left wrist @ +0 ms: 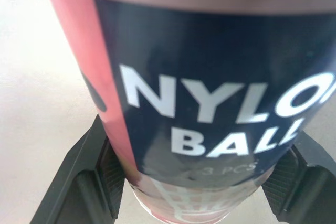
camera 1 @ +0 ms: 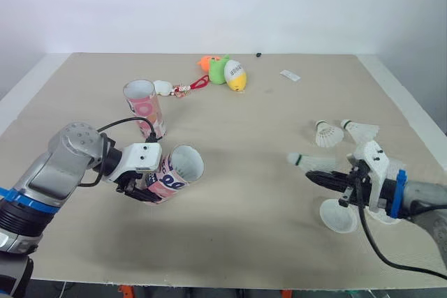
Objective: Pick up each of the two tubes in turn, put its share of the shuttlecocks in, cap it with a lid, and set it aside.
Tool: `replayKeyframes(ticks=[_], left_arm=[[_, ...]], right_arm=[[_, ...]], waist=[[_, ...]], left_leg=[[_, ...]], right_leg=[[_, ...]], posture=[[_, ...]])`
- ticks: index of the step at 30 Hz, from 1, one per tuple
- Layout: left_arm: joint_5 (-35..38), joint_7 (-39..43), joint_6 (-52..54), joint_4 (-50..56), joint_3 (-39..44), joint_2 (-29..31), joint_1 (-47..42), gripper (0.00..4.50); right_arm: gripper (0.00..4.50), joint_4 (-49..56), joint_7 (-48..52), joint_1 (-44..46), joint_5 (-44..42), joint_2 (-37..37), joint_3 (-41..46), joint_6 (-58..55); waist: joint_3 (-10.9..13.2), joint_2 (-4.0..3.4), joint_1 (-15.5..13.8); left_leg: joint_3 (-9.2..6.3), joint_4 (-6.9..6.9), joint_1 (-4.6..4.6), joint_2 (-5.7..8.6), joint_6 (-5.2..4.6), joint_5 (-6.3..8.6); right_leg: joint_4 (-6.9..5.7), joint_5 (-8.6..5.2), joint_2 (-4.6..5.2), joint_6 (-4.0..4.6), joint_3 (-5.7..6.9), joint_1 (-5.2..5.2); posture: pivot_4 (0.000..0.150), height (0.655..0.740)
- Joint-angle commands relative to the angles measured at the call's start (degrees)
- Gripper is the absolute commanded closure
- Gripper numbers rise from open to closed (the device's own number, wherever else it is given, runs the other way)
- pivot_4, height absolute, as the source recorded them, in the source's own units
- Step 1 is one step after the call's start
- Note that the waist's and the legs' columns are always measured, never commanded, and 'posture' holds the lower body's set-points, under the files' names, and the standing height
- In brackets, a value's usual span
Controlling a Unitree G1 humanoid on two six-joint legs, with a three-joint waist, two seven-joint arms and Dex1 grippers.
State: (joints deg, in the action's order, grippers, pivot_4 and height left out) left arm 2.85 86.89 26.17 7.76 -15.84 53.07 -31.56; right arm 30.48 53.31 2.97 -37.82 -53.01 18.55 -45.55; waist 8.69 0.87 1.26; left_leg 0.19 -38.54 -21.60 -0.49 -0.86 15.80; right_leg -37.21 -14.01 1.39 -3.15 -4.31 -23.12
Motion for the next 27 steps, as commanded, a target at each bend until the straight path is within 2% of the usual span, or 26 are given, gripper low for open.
replayKeyframes(ticks=[1,5,9,14,21,24,27], left_arm=[[-0.53,0.72,-0.33,-1.6,-3.59,-0.8,0.35,1.53],[-0.76,0.88,-0.74,-2.6,-3.99,-1.24,-0.7,1.53],[-1.31,0.88,-1.53,-3.87,-4.17,-1.56,-2.39,1.53],[-1.55,0.91,-1.8,-4.56,-3.91,-1.08,-3.36,1.53],[-1.34,0.48,-1.25,-3.92,-3.3,-0.3,-2.8,1.53],[-1.26,0.29,-1.0,-3.7,-3.2,-0.17,-2.67,1.53],[-1.29,0.16,-0.79,-3.6,-3.19,-0.21,-2.67,1.53]], right_arm=[[4.47,7.22,4.69,11.9,-5.62,-3.21,-5.89,-0.03],[4.47,4.78,8.16,27.64,0.74,-1.8,-20.9,2.22],[4.47,-4.33,13.72,43.97,12.36,4.2,-37.75,7.37],[4.47,-15.3,18.57,53.47,20.17,11.46,-45.88,14.85],[4.47,-23.58,25.21,57.21,25.68,16.94,-50.4,21.88],[3.61,-26.66,26.71,58.79,26.42,19.36,-50.2,23.14],[2.28,-27.25,29.56,59.47,24.01,20.68,-47.9,22.68]], waist=[[0.04,-0.09,0.06],[0.06,0.06,-0.06],[0.1,-0.06,0.07],[0.07,-0.06,-0.29],[0.08,-0.06,-0.19],[0.08,-0.07,-0.02],[0.08,-0.07,0.04]], left_leg=[[0.04,-0.02,0.03,-0.02,0.0,0.0],[-0.02,-0.03,0.07,-0.12,0.0,-0.04],[0.12,-0.05,-0.03,-0.14,0.03,-0.03],[-0.09,-0.13,-0.39,-0.06,0.03,-0.04],[-0.29,-0.23,-0.59,-0.07,0.03,-0.04],[-0.29,-0.23,-0.48,-0.14,0.03,-0.06],[-0.32,-0.23,-0.4,-0.23,-0.03,-0.14]], right_leg=[[0.0,0.07,-0.01,0.03,0.0,0.0],[0.07,0.15,-0.08,0.15,0.11,0.02],[0.07,0.14,0.0,0.2,0.13,-0.1],[-0.01,0.28,0.01,0.51,0.25,-0.31],[-0.03,0.34,0.04,0.6,0.43,-0.38],[-0.1,0.4,-0.03,0.71,0.47,-0.35],[-0.19,0.48,-0.11,0.9,0.58,-0.35]], posture=[[0.15,0.7323],[0.15,0.7323],[0.15,0.7323],[0.15,0.7323],[0.15,0.7323],[0.15,0.7323],[0.15,0.7323]])
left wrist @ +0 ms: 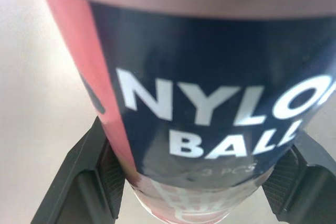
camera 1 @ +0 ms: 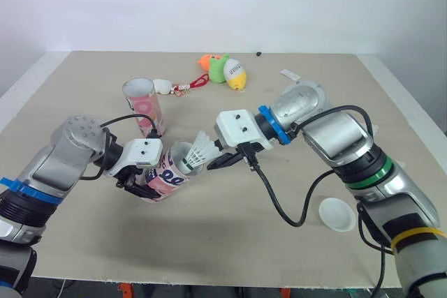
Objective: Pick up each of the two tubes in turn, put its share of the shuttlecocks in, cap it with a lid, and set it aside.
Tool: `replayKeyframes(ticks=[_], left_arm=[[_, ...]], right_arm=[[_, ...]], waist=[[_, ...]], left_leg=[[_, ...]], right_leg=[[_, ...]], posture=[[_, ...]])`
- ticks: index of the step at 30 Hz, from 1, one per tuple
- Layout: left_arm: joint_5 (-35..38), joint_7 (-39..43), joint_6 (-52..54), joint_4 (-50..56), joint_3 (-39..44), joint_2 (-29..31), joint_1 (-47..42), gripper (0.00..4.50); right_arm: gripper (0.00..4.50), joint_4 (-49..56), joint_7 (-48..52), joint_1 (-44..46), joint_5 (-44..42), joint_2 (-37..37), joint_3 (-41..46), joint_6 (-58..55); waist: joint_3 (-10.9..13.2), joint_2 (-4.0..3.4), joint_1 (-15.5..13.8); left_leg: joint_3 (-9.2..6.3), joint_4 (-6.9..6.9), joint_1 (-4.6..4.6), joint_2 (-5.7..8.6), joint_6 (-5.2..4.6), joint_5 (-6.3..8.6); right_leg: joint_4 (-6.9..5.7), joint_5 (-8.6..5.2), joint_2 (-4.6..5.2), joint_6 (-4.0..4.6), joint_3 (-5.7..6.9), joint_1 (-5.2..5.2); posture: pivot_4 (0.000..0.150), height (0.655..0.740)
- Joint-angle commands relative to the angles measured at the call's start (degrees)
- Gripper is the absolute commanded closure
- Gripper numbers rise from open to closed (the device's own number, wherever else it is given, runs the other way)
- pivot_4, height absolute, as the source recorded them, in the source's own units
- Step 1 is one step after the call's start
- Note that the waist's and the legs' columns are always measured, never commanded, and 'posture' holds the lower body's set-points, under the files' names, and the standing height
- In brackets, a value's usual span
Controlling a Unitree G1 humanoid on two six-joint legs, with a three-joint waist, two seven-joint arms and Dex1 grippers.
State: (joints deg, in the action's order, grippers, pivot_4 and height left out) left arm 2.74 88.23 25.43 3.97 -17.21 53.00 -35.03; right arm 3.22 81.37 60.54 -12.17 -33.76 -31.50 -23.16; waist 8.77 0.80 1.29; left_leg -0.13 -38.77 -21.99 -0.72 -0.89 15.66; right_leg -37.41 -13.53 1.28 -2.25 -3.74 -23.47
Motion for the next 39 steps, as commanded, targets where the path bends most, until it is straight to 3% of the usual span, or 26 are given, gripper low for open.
replayKeyframes(ticks=[1,2,5,17,20,28,33,39], left_arm=[[-1.16,-1.23,0.0,0.22,-1.81,-0.16,0.83,1.53],[-1.15,-1.27,0.07,0.25,-1.83,-0.19,0.82,1.53],[-1.16,-1.27,0.03,0.23,-1.85,-0.28,0.83,1.53],[-1.48,-1.18,-0.95,-0.87,-2.47,-1.27,0.36,1.53],[-1.48,-1.24,-1.04,-0.94,-2.49,-1.3,0.54,1.53],[-1.42,-1.43,-0.96,-0.65,-2.27,-1.23,0.78,1.53],[-1.31,-1.64,-0.63,-0.21,-1.85,-0.91,1.27,1.53],[-1.53,-1.95,-0.63,-0.82,-1.77,-1.36,0.96,1.53]], right_arm=[[1.82,-0.02,2.41,1.99,-2.93,1.67,3.28,-0.24],[1.25,0.15,3.39,1.95,-4.45,1.7,4.48,-1.01],[0.13,1.54,5.76,1.67,-9.88,1.64,8.09,-4.66],[0.13,0.99,0.42,0.47,-16.16,1.53,16.97,-12.97],[0.93,0.92,-3.83,-0.48,-15.25,2.65,17.2,-15.25],[4.47,-0.1,-5.78,-0.74,-11.73,5.5,12.55,-14.43],[4.47,-1.88,-3.55,0.92,-8.34,6.95,6.85,-13.6],[4.47,-11.21,-1.03,6.55,-3.43,14.61,0.16,-9.97]], waist=[[0.0,-0.01,0.0],[0.01,-0.02,0.01],[0.02,-0.03,-0.11],[0.02,-0.04,-0.17],[0.02,-0.05,-0.16],[0.03,-0.07,-0.15],[0.03,-0.07,-0.11],[0.05,-0.1,-0.05]], left_leg=[[-0.01,0.0,0.01,-0.01,-0.01,-0.01],[-0.05,0.0,0.01,-0.03,-0.03,-0.05],[-0.19,0.0,-0.01,-0.01,0.02,-0.11],[-0.32,0.0,-0.08,0.09,0.05,-0.13],[-0.32,0.0,-0.08,0.08,0.06,-0.13],[-0.33,0.0,-0.09,0.1,0.06,-0.13],[-0.34,0.0,-0.09,0.11,0.06,-0.13],[-0.35,0.0,-0.07,0.1,0.07,-0.14]], right_leg=[[-0.01,0.01,-0.01,0.03,0.02,0.0],[-0.06,0.03,-0.03,0.1,0.09,-0.01],[-0.18,-0.01,-0.03,0.16,0.19,-0.01],[-0.19,-0.07,0.12,0.16,0.33,0.02],[-0.19,-0.07,0.12,0.16,0.33,0.01],[-0.23,-0.12,0.09,0.13,0.32,0.01],[-0.23,-0.13,0.09,0.12,0.32,0.01],[-0.29,-0.14,0.06,0.15,0.33,-0.01]], posture=[[0.15,0.7323],[0.15,0.7323],[0.15,0.7323],[0.15,0.7323],[0.15,0.7323],[0.15,0.7323],[0.15,0.7323],[0.15,0.7323]])
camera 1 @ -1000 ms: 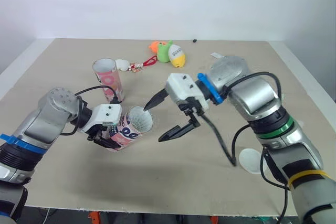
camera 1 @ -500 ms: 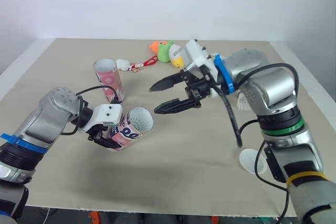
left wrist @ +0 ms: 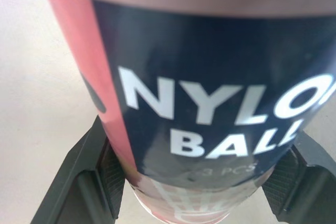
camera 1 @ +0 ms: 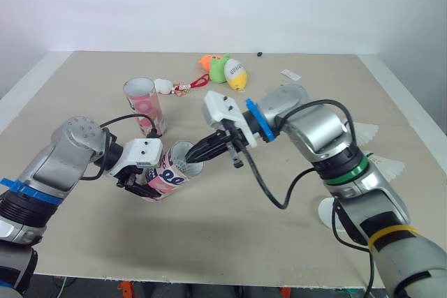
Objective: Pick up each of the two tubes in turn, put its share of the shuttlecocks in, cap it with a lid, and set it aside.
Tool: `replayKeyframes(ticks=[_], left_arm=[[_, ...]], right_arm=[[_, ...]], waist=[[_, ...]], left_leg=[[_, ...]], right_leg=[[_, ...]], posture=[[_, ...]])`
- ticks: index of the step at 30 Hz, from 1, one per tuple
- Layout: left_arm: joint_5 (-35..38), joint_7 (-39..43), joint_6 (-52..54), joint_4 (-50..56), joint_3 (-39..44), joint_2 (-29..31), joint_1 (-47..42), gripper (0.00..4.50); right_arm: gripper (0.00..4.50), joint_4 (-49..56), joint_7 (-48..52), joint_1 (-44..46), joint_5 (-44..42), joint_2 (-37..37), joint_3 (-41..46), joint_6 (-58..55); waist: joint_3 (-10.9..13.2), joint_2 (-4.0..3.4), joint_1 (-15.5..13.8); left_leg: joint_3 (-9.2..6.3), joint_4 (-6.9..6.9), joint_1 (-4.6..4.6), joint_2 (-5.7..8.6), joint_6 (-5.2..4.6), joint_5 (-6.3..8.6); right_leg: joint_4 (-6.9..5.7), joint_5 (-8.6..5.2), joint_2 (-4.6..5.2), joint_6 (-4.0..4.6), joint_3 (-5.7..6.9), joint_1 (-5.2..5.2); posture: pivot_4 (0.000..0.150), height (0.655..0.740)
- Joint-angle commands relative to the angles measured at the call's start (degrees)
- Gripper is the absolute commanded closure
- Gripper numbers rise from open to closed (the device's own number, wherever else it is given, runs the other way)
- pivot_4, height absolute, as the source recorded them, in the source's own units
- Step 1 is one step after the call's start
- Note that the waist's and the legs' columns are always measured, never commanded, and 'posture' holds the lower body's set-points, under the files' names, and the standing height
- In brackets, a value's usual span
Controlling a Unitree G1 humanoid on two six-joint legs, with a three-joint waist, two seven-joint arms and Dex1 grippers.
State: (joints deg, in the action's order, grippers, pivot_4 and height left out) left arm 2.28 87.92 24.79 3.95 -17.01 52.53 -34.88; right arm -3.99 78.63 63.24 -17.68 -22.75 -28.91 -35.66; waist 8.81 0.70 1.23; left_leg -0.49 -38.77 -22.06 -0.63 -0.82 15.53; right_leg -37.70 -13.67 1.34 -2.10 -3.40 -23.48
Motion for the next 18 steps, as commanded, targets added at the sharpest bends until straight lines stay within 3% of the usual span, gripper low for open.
replayKeyframes(ticks=[1,12,18], left_arm=[[-1.09,-1.73,0.0,-0.88,-1.95,-0.95,0.79,1.53],[-0.57,-3.68,1.71,0.1,-0.04,-1.04,2.54,1.53],[-0.08,-4.47,2.19,0.38,1.69,-0.65,3.5,1.53]], right_arm=[[4.47,-6.25,2.07,4.74,3.19,5.04,-3.46,3.5],[4.47,-16.32,4.54,8.0,8.29,16.13,-7.18,6.89],[4.47,-16.26,5.86,8.77,6.31,14.38,-1.59,4.32]], waist=[[0.01,-0.02,0.03],[0.01,-0.01,0.1],[0.09,-0.09,0.1]], left_leg=[[0.0,0.0,0.01,0.0,0.0,0.0],[-0.23,0.01,0.17,-0.01,0.15,-0.08],[-0.3,0.12,0.43,-0.11,0.23,-0.15]], right_leg=[[-0.02,0.0,0.0,0.01,0.0,0.0],[-0.41,-0.19,-0.07,0.21,0.15,0.02],[-0.48,-0.29,-0.35,0.28,0.19,0.11]], posture=[[0.15,0.7323],[0.15,0.7323],[0.15,0.7323]])
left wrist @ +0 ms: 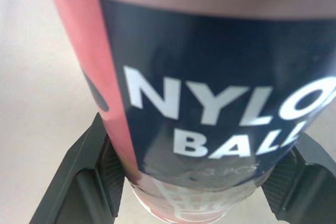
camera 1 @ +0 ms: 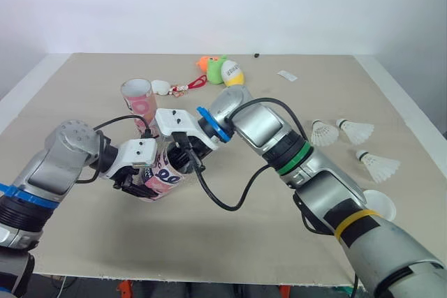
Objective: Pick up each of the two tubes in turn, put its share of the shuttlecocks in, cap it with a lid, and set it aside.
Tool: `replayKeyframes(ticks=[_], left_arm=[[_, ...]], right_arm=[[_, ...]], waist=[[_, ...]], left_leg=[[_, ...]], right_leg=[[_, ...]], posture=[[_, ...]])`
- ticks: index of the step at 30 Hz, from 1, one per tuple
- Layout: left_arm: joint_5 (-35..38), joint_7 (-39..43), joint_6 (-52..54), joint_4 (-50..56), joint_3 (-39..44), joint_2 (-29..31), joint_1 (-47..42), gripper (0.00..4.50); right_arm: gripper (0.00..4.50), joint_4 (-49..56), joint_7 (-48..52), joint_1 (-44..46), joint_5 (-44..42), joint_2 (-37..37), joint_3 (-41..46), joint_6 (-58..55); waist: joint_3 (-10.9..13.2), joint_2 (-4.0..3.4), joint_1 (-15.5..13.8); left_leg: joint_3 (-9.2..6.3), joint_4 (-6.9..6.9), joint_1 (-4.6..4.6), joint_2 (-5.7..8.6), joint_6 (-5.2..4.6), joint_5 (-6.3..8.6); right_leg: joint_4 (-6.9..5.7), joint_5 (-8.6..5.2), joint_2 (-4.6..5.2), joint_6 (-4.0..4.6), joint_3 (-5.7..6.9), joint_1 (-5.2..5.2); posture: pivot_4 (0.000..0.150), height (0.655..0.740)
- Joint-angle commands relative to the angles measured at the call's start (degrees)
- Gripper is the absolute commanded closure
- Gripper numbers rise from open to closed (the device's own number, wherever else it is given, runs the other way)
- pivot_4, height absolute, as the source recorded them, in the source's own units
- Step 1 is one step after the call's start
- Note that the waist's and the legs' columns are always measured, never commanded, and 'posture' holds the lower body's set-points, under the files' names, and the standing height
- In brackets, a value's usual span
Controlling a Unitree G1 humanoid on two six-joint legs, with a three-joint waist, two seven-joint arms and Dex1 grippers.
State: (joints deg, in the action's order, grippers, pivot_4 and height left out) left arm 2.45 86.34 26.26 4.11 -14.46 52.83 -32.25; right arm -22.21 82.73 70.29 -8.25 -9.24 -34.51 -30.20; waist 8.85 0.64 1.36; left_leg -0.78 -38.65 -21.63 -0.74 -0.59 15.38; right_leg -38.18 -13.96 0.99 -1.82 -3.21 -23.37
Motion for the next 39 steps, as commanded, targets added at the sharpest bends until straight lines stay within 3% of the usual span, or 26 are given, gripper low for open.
replayKeyframes(ticks=[1,5,14,18,24,30,34,35,39], left_arm=[[0.03,-3.04,0.74,0.27,-0.56,-1.22,0.9,1.53],[1.26,-3.34,0.73,0.47,0.26,-1.86,1.06,1.53],[4.45,-4.14,-0.66,1.4,1.57,-3.84,0.97,1.53],[10.6,-5.11,-1.92,2.89,4.99,-8.76,1.48,1.53],[17.97,-8.05,-2.99,2.53,8.29,-15.55,1.46,1.53],[19.01,-9.46,-3.99,1.6,7.02,-17.44,2.53,1.53],[19.42,-11.64,-4.89,2.49,5.44,-20.97,4.34,1.53],[19.29,-12.12,-5.3,2.25,4.9,-21.98,4.61,1.53],[17.12,-13.25,-8.39,0.94,1.47,-25.49,5.63,1.53]], right_arm=[[4.47,2.84,2.81,1.83,-4.83,-0.5,5.95,-3.08],[4.47,7.49,7.43,0.46,-8.86,-9.65,11.49,-6.87],[4.47,10.94,4.29,-1.22,-12.51,-23.06,21.6,-10.33],[4.47,19.24,-0.36,-8.49,-13.12,-30.42,27.99,-10.8],[4.47,35.91,-4.8,-24.05,-17.43,-40.46,34.84,-16.0],[4.47,44.03,-8.44,-31.66,-20.36,-47.64,39.07,-19.36],[4.47,46.03,-6.6,-37.91,-20.52,-54.54,42.29,-17.73],[3.86,46.1,-6.26,-39.54,-20.1,-56.2,42.73,-16.9],[2.35,46.66,-3.91,-47.72,-19.38,-62.19,46.87,-13.75]], waist=[[0.06,-0.03,-0.05],[0.22,-0.04,-0.34],[0.38,-0.23,-0.33],[0.6,0.07,-0.79],[0.75,0.2,0.04],[0.82,0.19,0.0],[0.9,0.2,-0.22],[0.9,0.2,-0.34],[0.92,0.22,-0.33]], left_leg=[[-0.09,0.02,-0.01,-0.02,0.08,-0.05],[-0.35,0.06,-0.24,0.04,0.4,-0.24],[-0.46,0.07,-0.65,0.37,0.41,-0.24],[-0.58,0.06,-0.85,0.5,0.41,-0.24],[-0.56,-0.01,-1.79,0.74,0.41,-0.23],[-0.36,0.04,-1.82,0.81,0.4,-0.22],[-0.47,0.01,-1.57,0.86,0.39,-0.23],[-0.49,0.0,-1.58,0.88,0.39,-0.23],[-0.53,-0.1,-1.64,1.02,0.4,-0.23]], right_leg=[[-0.01,0.0,-0.06,0.01,0.02,0.0],[0.0,0.09,0.19,0.13,0.29,-0.04],[0.1,0.02,0.57,-0.08,0.42,-0.18],[0.15,-0.02,0.77,-0.14,0.65,-0.22],[0.02,0.01,1.18,-0.22,0.66,-1.26],[0.01,0.06,1.26,-0.26,0.57,-1.41],[0.05,0.03,1.25,-0.35,0.6,-0.99],[0.09,0.03,1.25,-0.4,0.6,-0.94],[0.11,-0.01,1.33,-0.65,0.5,-0.87]], posture=[[0.15,0.7323],[0.15,0.7323],[0.15,0.7323],[0.15,0.7323],[0.15,0.7323],[0.15,0.7323],[0.15,0.7323],[0.15,0.7323],[0.15,0.7323]])
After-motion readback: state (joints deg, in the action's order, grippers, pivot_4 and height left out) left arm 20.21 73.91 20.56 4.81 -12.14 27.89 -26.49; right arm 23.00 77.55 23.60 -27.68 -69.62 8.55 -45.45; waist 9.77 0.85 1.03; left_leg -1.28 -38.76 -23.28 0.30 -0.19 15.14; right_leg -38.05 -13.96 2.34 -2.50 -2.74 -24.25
